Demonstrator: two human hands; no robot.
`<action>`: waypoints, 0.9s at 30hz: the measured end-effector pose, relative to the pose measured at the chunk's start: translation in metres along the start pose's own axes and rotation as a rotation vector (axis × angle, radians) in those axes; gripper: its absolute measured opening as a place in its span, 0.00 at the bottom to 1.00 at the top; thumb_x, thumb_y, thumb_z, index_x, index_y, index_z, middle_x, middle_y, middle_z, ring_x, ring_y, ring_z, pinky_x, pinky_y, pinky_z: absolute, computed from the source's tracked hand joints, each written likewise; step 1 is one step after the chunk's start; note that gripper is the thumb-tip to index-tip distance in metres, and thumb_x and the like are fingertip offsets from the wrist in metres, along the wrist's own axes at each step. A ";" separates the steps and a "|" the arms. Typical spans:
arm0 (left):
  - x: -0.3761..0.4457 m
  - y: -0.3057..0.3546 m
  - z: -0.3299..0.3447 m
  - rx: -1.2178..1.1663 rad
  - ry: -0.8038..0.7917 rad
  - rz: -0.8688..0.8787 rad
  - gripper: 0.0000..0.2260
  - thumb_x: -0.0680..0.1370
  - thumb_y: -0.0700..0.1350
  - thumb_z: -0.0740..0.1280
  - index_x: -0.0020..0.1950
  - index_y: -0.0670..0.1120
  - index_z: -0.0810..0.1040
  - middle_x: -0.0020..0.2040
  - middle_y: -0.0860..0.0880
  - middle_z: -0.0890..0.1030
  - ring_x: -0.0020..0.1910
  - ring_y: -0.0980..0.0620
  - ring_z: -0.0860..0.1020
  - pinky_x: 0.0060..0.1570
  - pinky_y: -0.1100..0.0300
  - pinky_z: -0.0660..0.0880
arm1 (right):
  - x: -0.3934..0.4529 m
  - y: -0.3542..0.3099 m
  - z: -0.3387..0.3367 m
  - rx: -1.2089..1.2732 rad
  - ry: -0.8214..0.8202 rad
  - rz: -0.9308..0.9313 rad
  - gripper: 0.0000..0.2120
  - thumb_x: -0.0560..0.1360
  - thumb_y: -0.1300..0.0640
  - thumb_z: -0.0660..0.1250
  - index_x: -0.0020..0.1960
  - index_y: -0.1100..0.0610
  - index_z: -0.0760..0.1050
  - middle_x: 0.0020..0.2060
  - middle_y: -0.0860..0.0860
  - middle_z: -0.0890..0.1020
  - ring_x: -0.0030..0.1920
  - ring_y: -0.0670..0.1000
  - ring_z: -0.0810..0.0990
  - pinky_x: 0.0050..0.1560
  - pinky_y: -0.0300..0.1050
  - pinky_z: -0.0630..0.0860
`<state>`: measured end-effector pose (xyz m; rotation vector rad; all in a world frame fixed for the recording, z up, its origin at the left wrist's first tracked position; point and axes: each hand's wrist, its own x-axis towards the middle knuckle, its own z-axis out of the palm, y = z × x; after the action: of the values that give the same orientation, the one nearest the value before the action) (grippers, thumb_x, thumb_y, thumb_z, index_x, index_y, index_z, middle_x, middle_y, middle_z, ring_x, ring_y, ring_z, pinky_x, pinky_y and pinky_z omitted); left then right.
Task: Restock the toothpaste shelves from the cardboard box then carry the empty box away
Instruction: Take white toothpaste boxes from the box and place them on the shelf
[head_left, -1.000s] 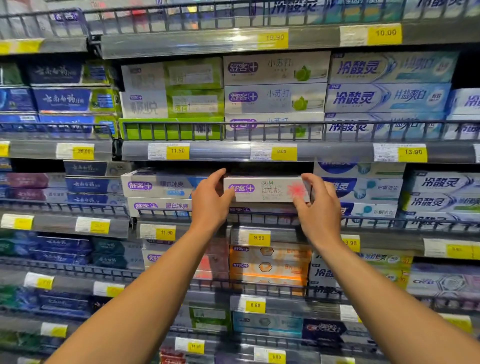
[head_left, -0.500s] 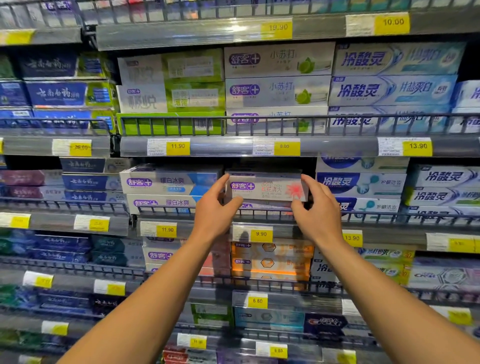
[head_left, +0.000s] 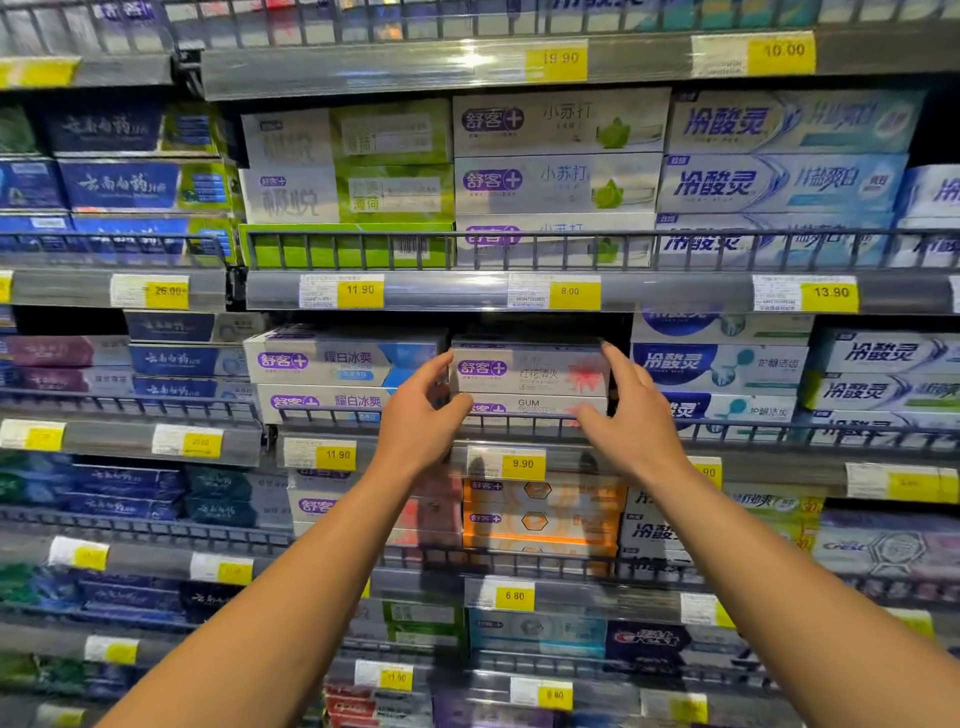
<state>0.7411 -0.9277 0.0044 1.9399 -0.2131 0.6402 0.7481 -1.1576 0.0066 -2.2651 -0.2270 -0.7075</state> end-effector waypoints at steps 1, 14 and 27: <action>-0.001 0.000 0.000 -0.003 0.018 0.003 0.22 0.76 0.42 0.69 0.70 0.50 0.73 0.59 0.56 0.77 0.56 0.58 0.76 0.57 0.62 0.71 | -0.002 0.000 0.000 0.010 0.033 0.001 0.35 0.75 0.55 0.68 0.77 0.50 0.56 0.73 0.51 0.64 0.72 0.52 0.64 0.68 0.48 0.64; -0.115 -0.095 -0.023 0.003 -0.056 -0.268 0.15 0.78 0.45 0.68 0.65 0.49 0.76 0.54 0.54 0.79 0.53 0.58 0.77 0.56 0.63 0.73 | -0.144 0.000 0.101 0.022 -0.196 -0.031 0.24 0.73 0.58 0.66 0.68 0.53 0.69 0.61 0.49 0.71 0.62 0.52 0.71 0.61 0.48 0.70; -0.285 -0.267 -0.145 0.098 -0.388 -0.674 0.16 0.76 0.44 0.70 0.65 0.46 0.78 0.51 0.52 0.82 0.53 0.54 0.79 0.50 0.69 0.70 | -0.348 -0.051 0.276 -0.182 -0.609 0.301 0.24 0.73 0.55 0.69 0.67 0.59 0.71 0.62 0.56 0.74 0.64 0.58 0.72 0.63 0.49 0.68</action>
<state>0.5638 -0.7178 -0.3088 2.0496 0.2371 -0.1737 0.5568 -0.9113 -0.3132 -2.5628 -0.1031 0.1373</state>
